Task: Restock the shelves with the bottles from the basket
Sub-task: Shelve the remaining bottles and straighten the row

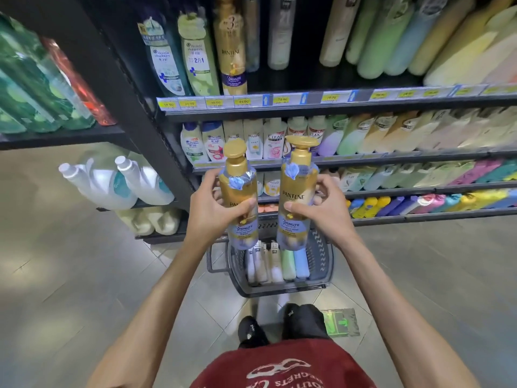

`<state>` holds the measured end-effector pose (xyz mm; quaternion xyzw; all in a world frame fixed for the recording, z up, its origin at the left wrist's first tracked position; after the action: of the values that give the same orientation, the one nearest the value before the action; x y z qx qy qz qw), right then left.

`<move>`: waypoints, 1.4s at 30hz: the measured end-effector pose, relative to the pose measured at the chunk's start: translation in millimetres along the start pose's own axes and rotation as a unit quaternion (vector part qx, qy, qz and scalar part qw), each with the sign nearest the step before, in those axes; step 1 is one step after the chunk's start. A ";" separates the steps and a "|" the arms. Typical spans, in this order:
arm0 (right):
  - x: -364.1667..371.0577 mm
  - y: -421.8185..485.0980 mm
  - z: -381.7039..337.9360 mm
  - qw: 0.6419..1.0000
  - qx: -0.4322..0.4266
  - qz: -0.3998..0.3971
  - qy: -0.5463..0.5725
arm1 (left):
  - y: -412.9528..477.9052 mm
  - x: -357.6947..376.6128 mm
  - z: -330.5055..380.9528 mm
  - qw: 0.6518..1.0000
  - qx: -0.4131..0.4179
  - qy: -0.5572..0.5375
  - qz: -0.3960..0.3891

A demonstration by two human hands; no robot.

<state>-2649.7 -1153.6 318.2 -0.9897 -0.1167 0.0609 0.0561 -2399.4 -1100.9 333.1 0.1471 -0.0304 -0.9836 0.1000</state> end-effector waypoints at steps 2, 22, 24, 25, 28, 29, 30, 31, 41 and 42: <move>-4.1 8.0 -4.8 1.000 -0.007 -0.003 -0.002 | 7.9 0.7 6.8 1.000 0.003 0.003 0.005; -30.2 139.7 -80.5 0.989 -0.115 -0.054 -0.069 | 104.0 11.5 55.0 0.991 0.024 0.040 0.127; -29.1 149.6 -88.9 0.990 -0.122 -0.054 -0.049 | 109.5 8.7 57.1 0.990 0.029 0.038 0.133; -29.2 154.8 -92.9 0.990 -0.123 -0.052 -0.039 | 112.5 7.1 57.4 0.990 0.029 0.037 0.131; -30.3 171.9 -100.5 0.991 -0.127 -0.037 0.003 | 122.7 3.0 56.8 0.991 0.028 0.030 0.124; -29.8 178.6 -101.3 0.992 -0.123 -0.028 0.018 | 126.9 0.3 56.4 0.992 0.029 0.028 0.122; -30.9 183.9 -101.1 0.992 -0.117 -0.020 0.033 | 130.2 -1.0 55.7 0.992 0.028 0.027 0.120; -31.2 189.0 -101.4 0.992 -0.112 -0.010 0.050 | 133.8 -3.3 55.0 0.992 0.028 0.024 0.119; -27.4 233.0 -109.3 0.968 -0.097 0.155 0.172 | 179.2 -40.3 51.5 0.994 0.046 0.034 0.091; -27.2 238.2 -109.7 0.963 -0.088 0.174 0.186 | 182.1 -43.1 52.0 0.994 0.049 0.034 0.091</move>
<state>-2607.9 -1400.9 399.4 -0.9897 0.0648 -0.1259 -0.0222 -2340.1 -1268.5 411.1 0.1817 -0.0887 -0.9622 0.1823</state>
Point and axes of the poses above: each hand's wrist, its own y-axis towards the middle knuckle, its own x-axis out of the palm, z = x × y, the point moved 6 cm from there along y, towards the middle knuckle, and after that the axes turned 4 degrees about -z, right-handed, at the moved point
